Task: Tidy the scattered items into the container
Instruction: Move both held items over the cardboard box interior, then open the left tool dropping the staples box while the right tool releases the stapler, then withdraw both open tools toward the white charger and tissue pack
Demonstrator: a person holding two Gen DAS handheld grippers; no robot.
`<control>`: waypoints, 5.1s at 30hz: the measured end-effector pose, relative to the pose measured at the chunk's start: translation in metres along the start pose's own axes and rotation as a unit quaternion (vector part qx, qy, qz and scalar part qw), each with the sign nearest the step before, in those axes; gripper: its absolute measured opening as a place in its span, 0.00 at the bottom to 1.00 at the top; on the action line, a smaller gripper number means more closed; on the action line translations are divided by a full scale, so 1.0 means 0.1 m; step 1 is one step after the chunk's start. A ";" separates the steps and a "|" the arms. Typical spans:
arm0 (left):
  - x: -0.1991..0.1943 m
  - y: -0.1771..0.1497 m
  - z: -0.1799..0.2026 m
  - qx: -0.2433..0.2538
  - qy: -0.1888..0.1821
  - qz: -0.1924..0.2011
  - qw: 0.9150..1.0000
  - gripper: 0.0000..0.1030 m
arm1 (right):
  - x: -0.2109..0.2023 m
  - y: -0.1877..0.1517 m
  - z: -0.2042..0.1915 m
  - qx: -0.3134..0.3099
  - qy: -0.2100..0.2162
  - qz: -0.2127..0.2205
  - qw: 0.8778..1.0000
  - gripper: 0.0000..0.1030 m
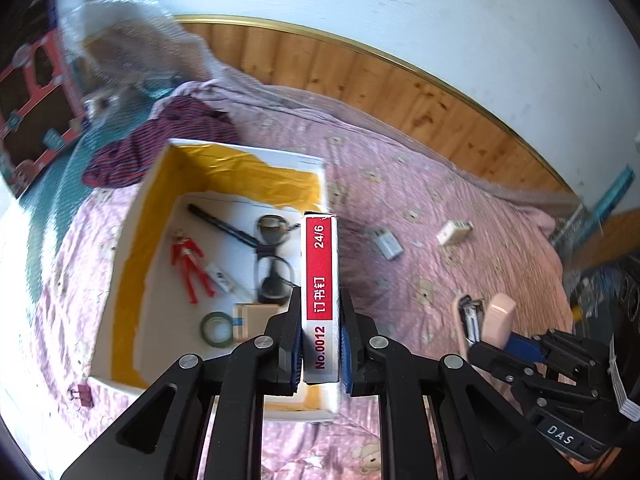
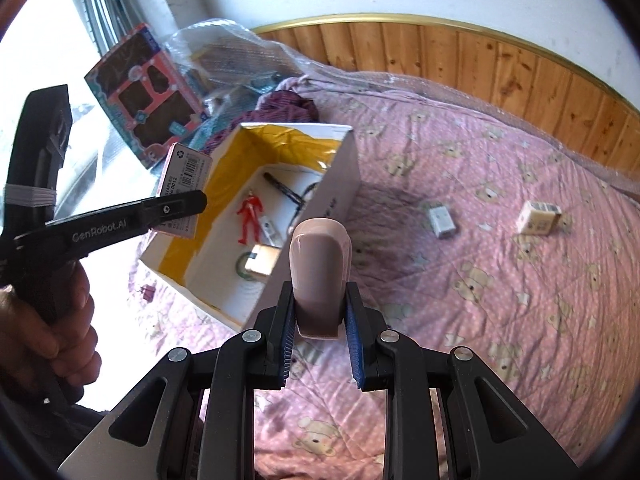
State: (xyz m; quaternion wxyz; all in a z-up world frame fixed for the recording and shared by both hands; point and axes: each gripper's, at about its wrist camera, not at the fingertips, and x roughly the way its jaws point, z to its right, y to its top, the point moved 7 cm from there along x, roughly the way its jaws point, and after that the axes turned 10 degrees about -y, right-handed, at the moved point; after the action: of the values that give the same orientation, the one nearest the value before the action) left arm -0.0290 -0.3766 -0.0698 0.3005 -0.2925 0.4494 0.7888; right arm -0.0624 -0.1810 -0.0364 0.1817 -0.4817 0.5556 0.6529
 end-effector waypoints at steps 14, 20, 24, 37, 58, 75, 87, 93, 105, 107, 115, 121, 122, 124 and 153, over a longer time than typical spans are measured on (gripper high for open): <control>-0.31 0.11 -0.66 -0.070 0.029 0.036 0.996 0.15 | -0.02 0.23 -0.43 -0.048 0.027 0.012 0.998 0.24; -0.40 0.16 -0.86 -0.087 0.036 0.047 0.994 0.15 | 0.00 0.29 -0.65 -0.075 0.040 0.013 0.996 0.24; -0.40 0.16 -0.93 -0.095 0.034 0.045 0.994 0.15 | 0.05 0.34 -0.78 -0.090 0.048 0.011 0.995 0.24; -0.18 0.01 -0.91 -0.090 0.019 0.005 0.996 0.15 | 0.22 0.62 -1.08 -0.111 0.073 0.011 0.991 0.24; -0.03 -0.07 -1.20 -0.121 0.046 -0.021 0.991 0.15 | 0.65 0.35 -1.16 -0.126 0.101 -0.063 0.985 0.24; 0.20 -0.21 -1.25 -0.112 0.057 -0.062 0.990 0.15 | 0.89 0.17 -1.20 -0.132 0.094 -0.110 0.981 0.24; 0.29 -0.27 -1.31 -0.112 0.066 -0.076 0.989 0.15 | 1.07 0.07 -1.20 -0.131 0.089 -0.138 0.978 0.24; 0.34 -0.31 -1.34 -0.116 0.068 -0.084 0.987 0.15 | 1.13 0.04 -1.17 -0.127 0.083 -0.148 0.977 0.24; 0.34 -0.38 -1.56 -0.167 0.091 -0.092 0.977 0.45 | 1.12 0.14 -1.01 -0.094 0.083 -0.138 0.982 0.27; 0.29 -0.36 -1.61 -0.175 0.090 -0.084 0.977 0.45 | 1.09 0.14 -0.95 -0.086 0.084 -0.138 0.983 0.27; 0.13 -0.20 -1.66 -0.181 0.089 -0.057 0.978 0.45 | 1.01 0.04 -0.73 -0.052 0.081 -0.142 0.985 0.27; 0.15 -0.17 -1.46 -0.163 0.083 -0.062 0.981 0.45 | 0.91 0.01 -0.61 -0.031 0.080 -0.131 0.988 0.27; 0.16 -0.16 -1.42 -0.159 0.081 -0.062 0.982 0.45 | 0.88 0.00 -0.59 -0.028 0.081 -0.129 0.988 0.27; 0.16 -0.13 -1.33 -0.147 0.078 -0.063 0.984 0.45 | 0.83 -0.02 -0.56 -0.021 0.080 -0.124 0.989 0.27; 0.74 -0.23 0.60 0.022 -0.009 -0.138 0.990 0.45 | 0.12 -0.46 0.81 0.166 0.041 -0.064 0.983 0.28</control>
State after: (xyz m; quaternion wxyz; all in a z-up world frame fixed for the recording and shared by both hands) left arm -0.0715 -0.2986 -0.1111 0.4168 -0.3382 0.4193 0.7321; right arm -0.0669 -0.0975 -0.0783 0.2777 -0.5063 0.6312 0.5179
